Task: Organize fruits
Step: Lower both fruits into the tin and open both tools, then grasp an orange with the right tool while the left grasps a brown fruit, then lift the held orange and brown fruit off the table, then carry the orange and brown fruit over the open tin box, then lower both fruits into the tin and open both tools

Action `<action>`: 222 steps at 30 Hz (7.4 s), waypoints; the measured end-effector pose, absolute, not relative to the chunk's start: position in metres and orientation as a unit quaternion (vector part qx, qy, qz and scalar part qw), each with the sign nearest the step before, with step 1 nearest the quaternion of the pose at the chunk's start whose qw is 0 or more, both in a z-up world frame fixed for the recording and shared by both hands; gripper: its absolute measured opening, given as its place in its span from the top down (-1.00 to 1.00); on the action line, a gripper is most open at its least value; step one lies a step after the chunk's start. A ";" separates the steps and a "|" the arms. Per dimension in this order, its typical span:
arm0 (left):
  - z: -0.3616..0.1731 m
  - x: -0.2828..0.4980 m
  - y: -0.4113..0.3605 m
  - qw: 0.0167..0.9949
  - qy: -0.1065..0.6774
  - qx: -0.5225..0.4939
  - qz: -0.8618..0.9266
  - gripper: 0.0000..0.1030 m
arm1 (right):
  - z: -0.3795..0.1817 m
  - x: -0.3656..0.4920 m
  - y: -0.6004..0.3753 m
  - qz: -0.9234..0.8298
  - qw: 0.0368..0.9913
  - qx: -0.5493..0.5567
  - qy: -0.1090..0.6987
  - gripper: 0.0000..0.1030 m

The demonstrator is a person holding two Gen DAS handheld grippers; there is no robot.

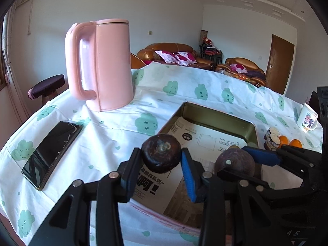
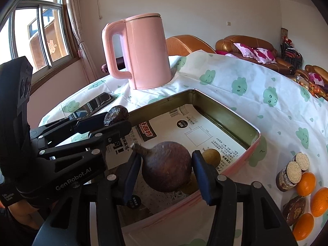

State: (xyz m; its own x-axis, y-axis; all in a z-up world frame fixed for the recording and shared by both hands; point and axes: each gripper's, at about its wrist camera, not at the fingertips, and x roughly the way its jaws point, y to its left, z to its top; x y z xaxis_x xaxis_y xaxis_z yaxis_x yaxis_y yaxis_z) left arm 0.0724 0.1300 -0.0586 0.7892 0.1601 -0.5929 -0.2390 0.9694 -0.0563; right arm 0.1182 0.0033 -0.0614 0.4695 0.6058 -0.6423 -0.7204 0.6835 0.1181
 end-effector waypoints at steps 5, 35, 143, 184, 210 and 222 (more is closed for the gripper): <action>-0.051 0.062 0.134 0.946 0.288 -0.076 0.131 -0.85 | -0.048 0.114 -0.016 0.386 0.865 -0.057 0.315 -0.37; -0.052 0.113 -0.024 0.947 0.319 0.022 -0.006 -0.92 | -0.085 0.149 -0.177 0.184 0.891 -0.051 0.412 -0.05; -0.035 0.087 -0.074 0.980 0.188 0.016 -0.058 0.32 | -0.033 0.076 -0.214 0.166 0.970 0.000 0.175 0.32; -0.019 0.087 0.072 0.967 0.250 -0.022 0.048 0.32 | 0.001 0.116 -0.067 0.310 0.913 -0.062 0.258 0.32; -0.058 0.113 0.129 0.942 0.319 -0.017 0.100 0.32 | -0.056 0.145 0.011 0.337 0.875 -0.085 0.336 0.31; -0.059 0.108 0.133 0.938 0.330 -0.028 0.101 0.02 | -0.062 0.139 0.009 0.340 0.870 -0.084 0.348 0.08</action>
